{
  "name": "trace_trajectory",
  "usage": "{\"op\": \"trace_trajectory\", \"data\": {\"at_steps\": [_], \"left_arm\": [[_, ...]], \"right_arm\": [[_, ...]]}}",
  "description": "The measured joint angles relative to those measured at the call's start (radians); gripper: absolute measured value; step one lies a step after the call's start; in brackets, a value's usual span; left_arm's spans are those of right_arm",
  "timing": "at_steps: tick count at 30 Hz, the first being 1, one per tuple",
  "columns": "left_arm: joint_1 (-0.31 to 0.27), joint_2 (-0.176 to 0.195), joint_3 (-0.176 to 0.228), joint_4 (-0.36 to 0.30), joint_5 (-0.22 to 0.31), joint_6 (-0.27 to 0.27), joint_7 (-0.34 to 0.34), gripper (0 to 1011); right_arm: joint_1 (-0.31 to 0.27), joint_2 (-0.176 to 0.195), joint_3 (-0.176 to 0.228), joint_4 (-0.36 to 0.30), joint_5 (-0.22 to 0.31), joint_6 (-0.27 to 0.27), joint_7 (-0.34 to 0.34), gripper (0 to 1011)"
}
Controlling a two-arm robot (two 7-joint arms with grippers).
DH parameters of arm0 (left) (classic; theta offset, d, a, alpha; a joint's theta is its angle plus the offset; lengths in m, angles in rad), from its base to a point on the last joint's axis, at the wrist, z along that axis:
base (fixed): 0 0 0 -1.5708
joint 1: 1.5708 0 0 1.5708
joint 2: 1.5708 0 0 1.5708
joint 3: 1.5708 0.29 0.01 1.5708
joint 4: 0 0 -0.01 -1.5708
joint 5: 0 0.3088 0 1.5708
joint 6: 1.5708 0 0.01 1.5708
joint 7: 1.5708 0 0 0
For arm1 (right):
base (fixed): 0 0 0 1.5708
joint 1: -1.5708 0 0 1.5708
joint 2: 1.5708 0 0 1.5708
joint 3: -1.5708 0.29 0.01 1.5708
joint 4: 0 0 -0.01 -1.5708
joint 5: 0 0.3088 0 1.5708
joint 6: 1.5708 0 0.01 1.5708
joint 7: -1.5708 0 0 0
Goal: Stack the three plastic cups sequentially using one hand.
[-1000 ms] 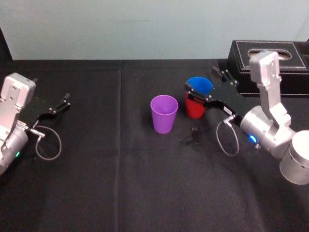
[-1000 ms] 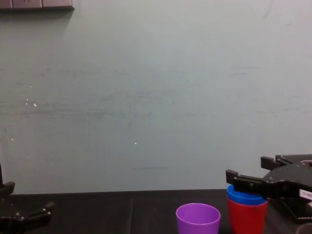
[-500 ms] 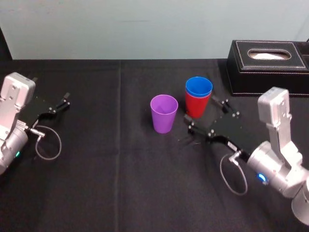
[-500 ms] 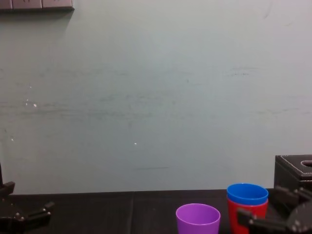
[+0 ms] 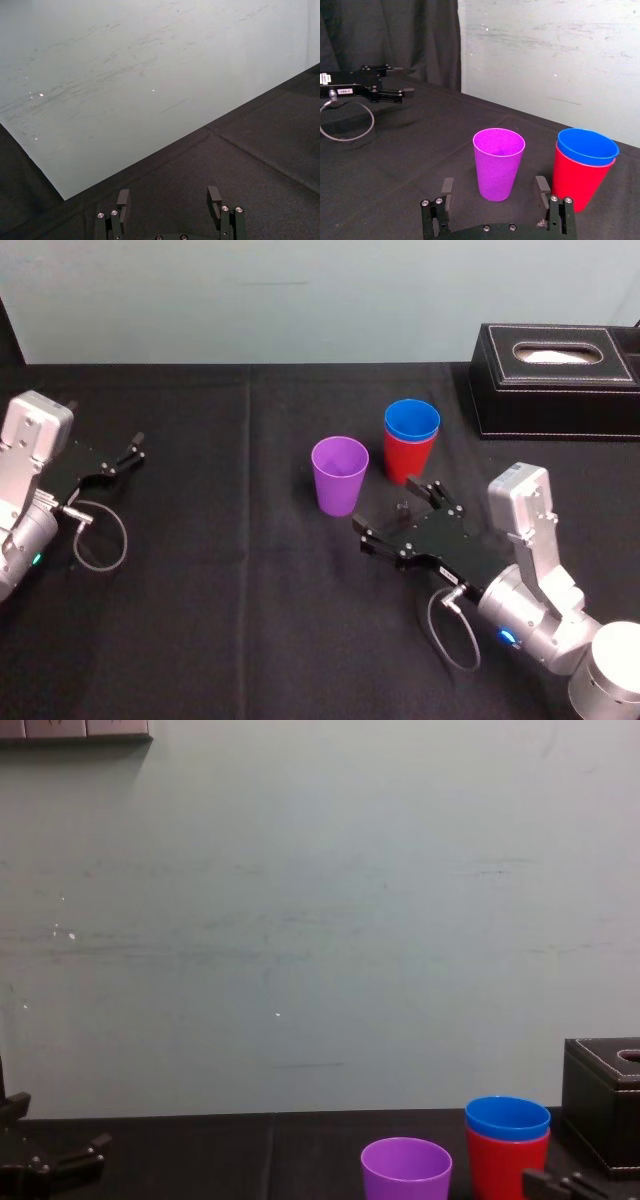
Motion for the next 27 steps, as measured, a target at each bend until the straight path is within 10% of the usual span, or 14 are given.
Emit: {"op": "trace_trajectory", "data": {"at_steps": [27], "left_arm": [[0.000, 0.000, 0.000, 0.000, 0.000, 0.000, 0.000, 1005]], "right_arm": [[0.222, -0.139, -0.053, 0.289, -0.059, -0.037, -0.008, 1004]]}}
